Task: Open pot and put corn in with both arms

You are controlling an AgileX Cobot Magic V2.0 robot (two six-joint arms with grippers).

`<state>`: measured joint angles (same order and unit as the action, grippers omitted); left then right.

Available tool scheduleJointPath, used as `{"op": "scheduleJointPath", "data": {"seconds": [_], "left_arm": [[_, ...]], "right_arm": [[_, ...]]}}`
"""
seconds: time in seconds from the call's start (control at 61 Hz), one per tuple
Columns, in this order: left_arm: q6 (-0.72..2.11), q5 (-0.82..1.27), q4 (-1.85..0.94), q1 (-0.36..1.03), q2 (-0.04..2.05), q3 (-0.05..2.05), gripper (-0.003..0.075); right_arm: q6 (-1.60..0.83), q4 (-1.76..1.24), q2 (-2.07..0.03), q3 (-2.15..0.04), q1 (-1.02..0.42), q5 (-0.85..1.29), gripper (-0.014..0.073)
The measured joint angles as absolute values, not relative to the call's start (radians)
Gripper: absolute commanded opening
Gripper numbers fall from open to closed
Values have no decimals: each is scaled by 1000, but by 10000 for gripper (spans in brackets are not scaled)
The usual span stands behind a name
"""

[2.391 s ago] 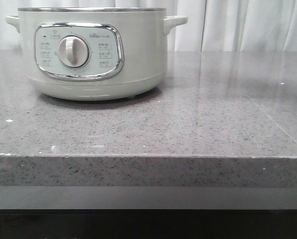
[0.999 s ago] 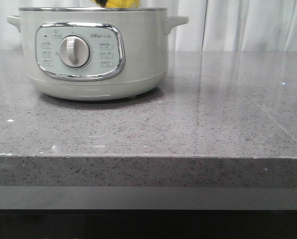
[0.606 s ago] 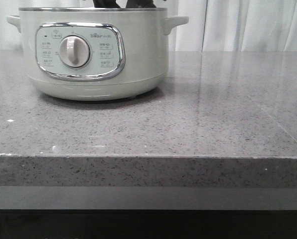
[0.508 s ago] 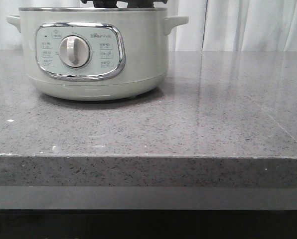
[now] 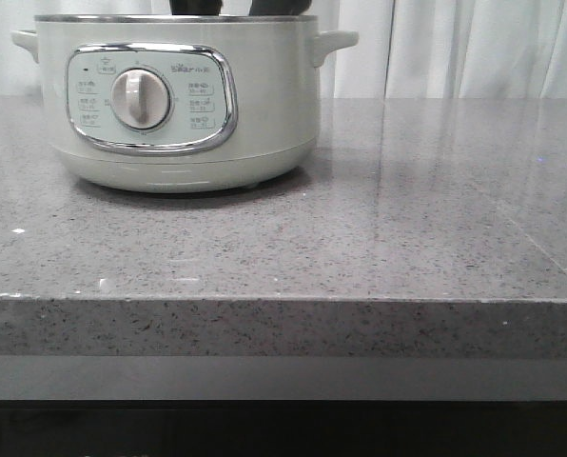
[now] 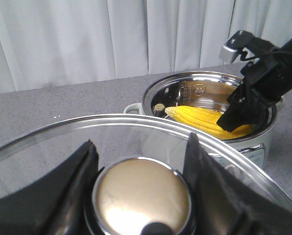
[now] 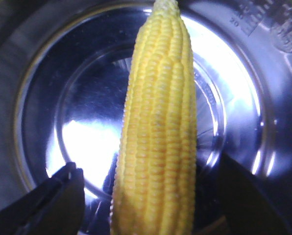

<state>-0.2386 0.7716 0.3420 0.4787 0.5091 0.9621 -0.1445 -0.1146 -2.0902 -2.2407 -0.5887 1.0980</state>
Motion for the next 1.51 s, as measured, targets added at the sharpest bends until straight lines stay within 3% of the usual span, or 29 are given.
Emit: {"op": "scheduleJointPath", "data": {"seconds": [0.229,0.639,0.852,1.147,1.507], "left_arm": [[-239,772,342,479,509,962,195],[-239,772,340,479,509,962,195],[-239,769,325,479,509,962,195],[-239,623,244,479,580,960,188],[-239,274,211,479,908,980,188]], "right_arm": [[-144,-116,-1873,-2142,-589,1045,574],[-144,-118,-1356,-1370,-589,631,574],[-144,-118,-1174,-1119,-589,554,574],[-144,-154,-1012,-922,-589,544,574],[-144,-160,-949,-891,-589,542,574]]}}
